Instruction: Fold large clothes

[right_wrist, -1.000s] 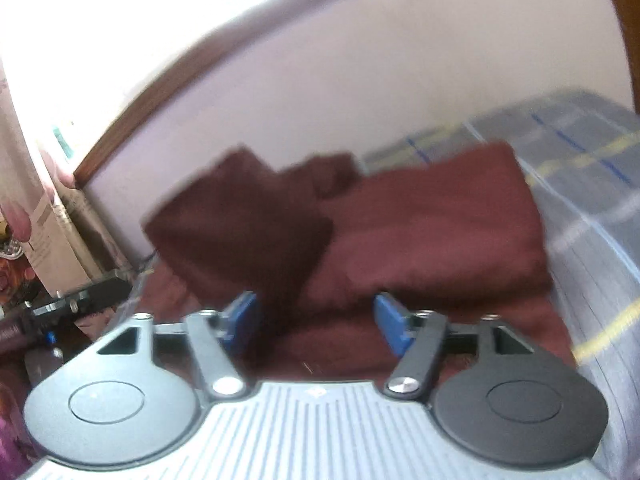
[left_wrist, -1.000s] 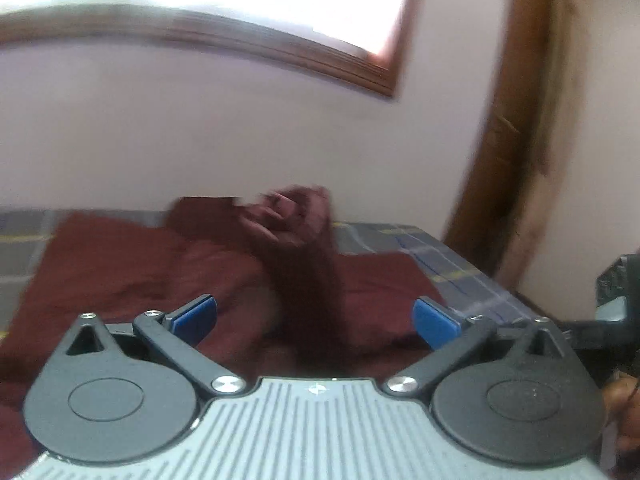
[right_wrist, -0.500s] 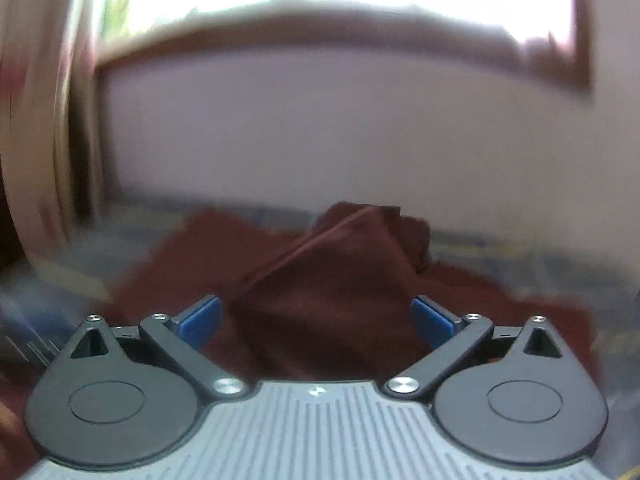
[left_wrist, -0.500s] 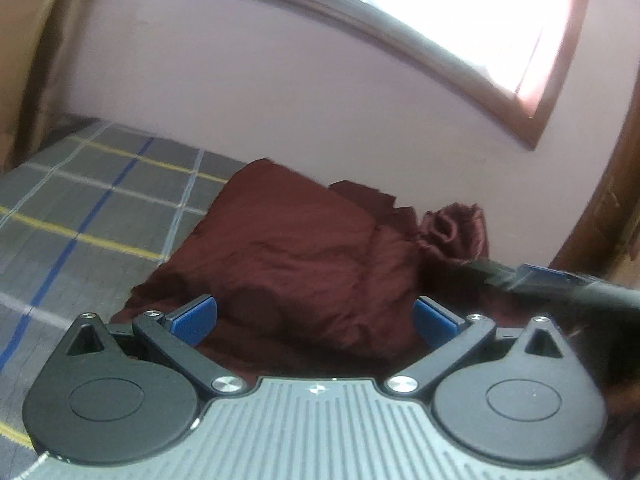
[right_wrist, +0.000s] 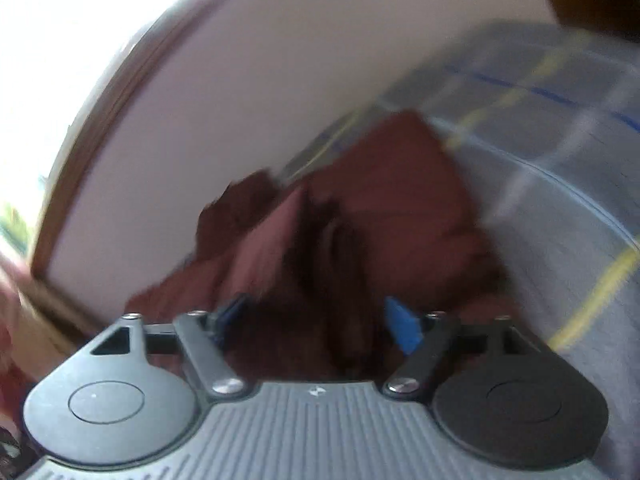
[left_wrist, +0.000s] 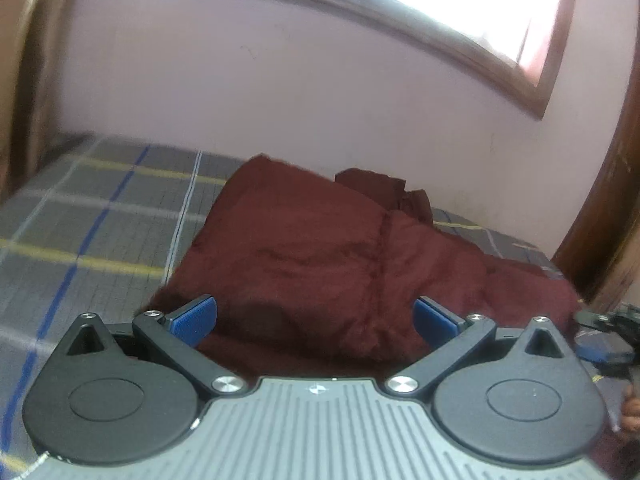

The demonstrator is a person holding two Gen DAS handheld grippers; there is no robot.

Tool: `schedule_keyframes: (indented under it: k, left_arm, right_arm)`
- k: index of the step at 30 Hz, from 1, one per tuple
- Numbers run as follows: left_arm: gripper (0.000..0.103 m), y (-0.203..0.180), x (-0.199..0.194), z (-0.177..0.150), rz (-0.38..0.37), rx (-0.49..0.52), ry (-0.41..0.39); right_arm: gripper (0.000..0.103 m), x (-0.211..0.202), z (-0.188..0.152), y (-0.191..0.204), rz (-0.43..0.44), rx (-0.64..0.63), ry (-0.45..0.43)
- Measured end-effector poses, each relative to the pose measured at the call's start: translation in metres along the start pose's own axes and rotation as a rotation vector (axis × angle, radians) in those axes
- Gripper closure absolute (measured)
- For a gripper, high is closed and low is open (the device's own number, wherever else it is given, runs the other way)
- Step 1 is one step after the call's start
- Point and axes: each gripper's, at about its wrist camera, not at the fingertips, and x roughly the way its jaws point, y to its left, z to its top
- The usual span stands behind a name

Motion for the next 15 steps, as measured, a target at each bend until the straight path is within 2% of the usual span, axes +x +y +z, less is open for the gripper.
schedule_keyframes:
  k: [4,7,8,9,11,12,13,15]
  left_arm:
    - [0.000,-0.005,0.032,0.022,0.093,0.071,-0.018]
    - [0.001,0.001,0.063,0.039,0.132,0.060,0.017]
    - [0.004,0.003,0.074,0.043,0.145,0.051,0.025]
    - [0.011,0.003,0.082,0.044,0.156,0.049,0.030]
    - [0.019,0.001,0.101,0.044,0.185,0.089,0.047]
    - [0.026,-0.001,0.108,0.042,0.213,0.116,0.051]
    - [0.031,-0.002,0.114,0.040,0.256,0.136,0.045]
    - [0.034,-0.004,0.117,0.037,0.327,0.172,0.016]
  right_arm:
    - [0.017,-0.004,0.014,-0.021,-0.024,0.061,-0.035]
    - [0.017,0.007,0.018,-0.010,0.008,0.036,-0.032]
    - [0.018,0.017,0.021,-0.002,0.026,0.003,-0.007]
    - [0.020,0.023,0.017,0.007,0.030,-0.039,0.034]
    - [0.070,0.057,0.016,0.027,-0.001,-0.145,0.124]
    - [0.073,0.071,0.016,0.035,-0.019,-0.172,0.152]
    - [0.082,0.084,0.019,0.045,-0.015,-0.202,0.166]
    - [0.087,0.096,0.030,0.074,0.005,-0.306,0.131]
